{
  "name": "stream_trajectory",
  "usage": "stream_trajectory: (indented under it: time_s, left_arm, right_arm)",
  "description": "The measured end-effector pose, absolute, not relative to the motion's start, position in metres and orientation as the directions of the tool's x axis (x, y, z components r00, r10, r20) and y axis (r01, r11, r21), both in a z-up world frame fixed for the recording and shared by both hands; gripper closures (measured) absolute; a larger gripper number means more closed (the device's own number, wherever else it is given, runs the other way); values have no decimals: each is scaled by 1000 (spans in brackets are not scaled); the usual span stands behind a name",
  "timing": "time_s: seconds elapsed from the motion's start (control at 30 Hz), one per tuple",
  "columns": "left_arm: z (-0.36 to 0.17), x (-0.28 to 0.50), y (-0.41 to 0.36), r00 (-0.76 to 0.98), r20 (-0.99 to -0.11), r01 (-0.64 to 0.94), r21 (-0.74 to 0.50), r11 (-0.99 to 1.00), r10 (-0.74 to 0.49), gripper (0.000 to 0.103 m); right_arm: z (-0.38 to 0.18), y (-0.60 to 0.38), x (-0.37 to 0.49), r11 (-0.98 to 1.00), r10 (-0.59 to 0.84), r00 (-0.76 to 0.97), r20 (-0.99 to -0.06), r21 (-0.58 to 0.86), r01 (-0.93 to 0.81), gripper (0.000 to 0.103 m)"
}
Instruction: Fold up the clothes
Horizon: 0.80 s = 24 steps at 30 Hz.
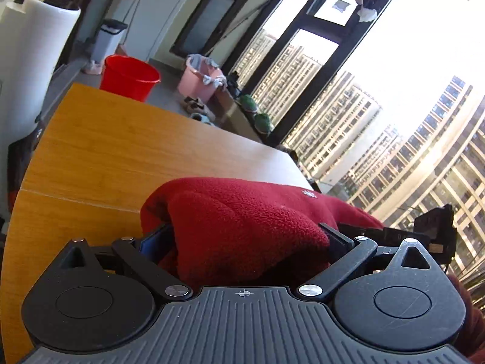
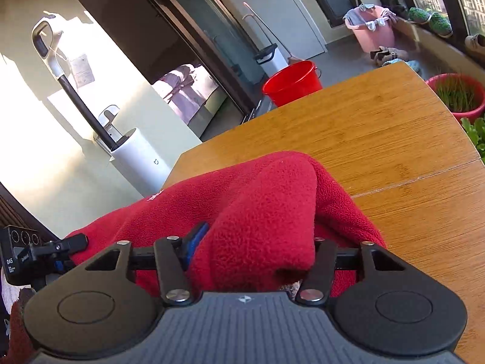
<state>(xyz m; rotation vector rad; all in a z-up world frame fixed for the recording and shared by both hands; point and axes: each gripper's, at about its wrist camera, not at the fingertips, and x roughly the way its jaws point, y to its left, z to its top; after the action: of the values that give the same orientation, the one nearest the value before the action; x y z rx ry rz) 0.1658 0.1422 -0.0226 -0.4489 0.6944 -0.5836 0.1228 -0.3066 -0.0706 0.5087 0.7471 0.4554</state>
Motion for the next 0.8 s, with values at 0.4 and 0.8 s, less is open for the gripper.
stream_trajectory:
  time_s: [0.4,0.8]
  left_arm:
    - [-75,225,126,436,-472,205,-777,595,-766,0]
    - [2,276,109,604,-345,415,-634,653,-718,32]
  right_arm:
    - [-88,-319,130,680,650,620,-441,701,-215,49]
    - [-7,-279,195,732,638,720,-275,505,-456,65]
